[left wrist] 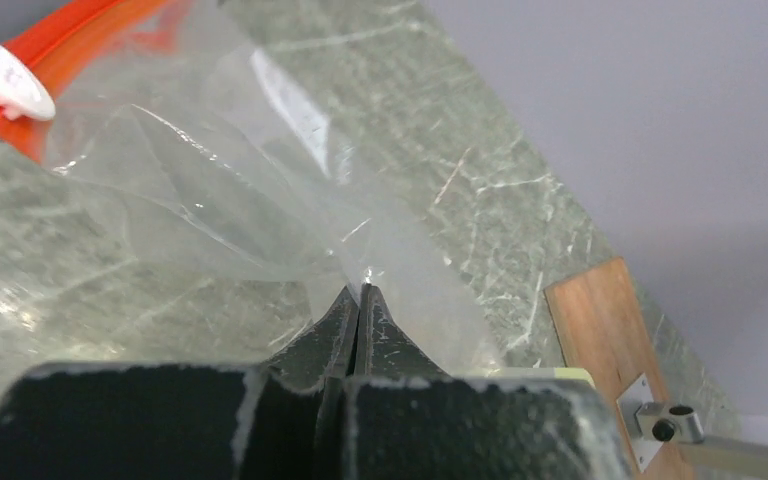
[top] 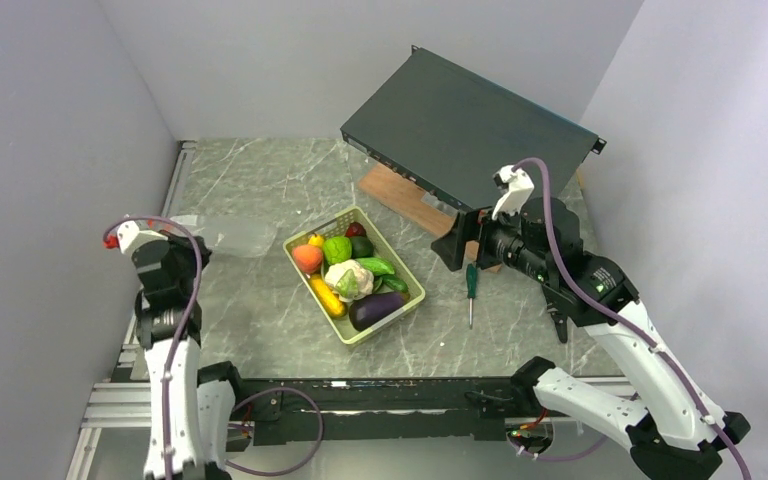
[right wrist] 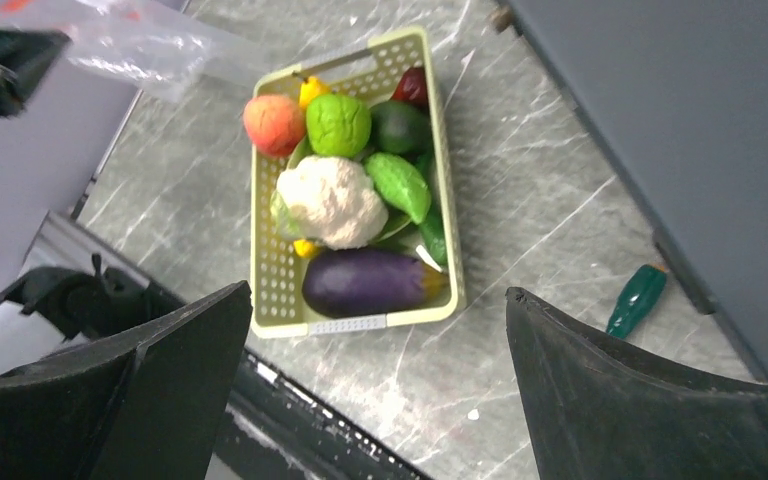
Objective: Place the food in the zip-top bag and seal the zipper
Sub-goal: Pick up the zipper food storage bag at the center of the board, then place the zipper food storage bag at the center of the board.
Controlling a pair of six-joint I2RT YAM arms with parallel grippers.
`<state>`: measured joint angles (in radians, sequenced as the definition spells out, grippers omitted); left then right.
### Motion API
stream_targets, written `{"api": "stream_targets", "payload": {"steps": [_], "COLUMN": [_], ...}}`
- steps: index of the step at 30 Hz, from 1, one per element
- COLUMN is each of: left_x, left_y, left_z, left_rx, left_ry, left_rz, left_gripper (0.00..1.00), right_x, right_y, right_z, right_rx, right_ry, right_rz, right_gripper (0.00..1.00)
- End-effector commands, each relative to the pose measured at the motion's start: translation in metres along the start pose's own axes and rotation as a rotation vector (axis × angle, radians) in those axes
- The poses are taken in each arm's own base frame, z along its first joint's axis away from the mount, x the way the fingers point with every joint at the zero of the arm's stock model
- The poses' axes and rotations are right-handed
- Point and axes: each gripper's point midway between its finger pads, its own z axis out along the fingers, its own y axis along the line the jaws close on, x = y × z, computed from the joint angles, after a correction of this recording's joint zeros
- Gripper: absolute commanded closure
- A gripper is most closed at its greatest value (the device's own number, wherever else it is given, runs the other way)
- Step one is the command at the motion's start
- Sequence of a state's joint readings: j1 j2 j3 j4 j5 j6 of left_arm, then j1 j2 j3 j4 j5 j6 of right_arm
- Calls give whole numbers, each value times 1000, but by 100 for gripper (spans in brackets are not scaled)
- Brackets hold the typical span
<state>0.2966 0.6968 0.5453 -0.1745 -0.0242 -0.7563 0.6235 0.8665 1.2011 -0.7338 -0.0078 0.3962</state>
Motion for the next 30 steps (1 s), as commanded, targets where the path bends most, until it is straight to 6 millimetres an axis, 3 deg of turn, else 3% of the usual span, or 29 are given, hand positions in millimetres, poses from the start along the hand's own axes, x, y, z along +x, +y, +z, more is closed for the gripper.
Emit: {"api": "stream_targets", "payload": {"steps": [1,5,8,13,22,30], "left_x": [-35,-65,-64,-9,66,98], "left_y": [-19,-42,-66,-85,-80,-90], "left_z": [-57,-96,-111,-123,-142,-152], "left_rx": [47,120,263,500,687,796], "left_ry": [-62,-149,-148,50,326,489], "left_rz": [259,444,571,577,481,492], "left_gripper": [100,100,100,100,100,100], "right_x": [15,18,15,12,2,-4], "right_y": [19,29,32,40,73,91], "right_z": [-5,-8,-6,2,1,12], "right_rx": [-114,-164,-175,-205,-333,-359], "right_ry": [63,70,70,87,80,69], "right_rz": [3,24,14,-7,28,115], "right_gripper": [0,0,0,0,0,0]}}
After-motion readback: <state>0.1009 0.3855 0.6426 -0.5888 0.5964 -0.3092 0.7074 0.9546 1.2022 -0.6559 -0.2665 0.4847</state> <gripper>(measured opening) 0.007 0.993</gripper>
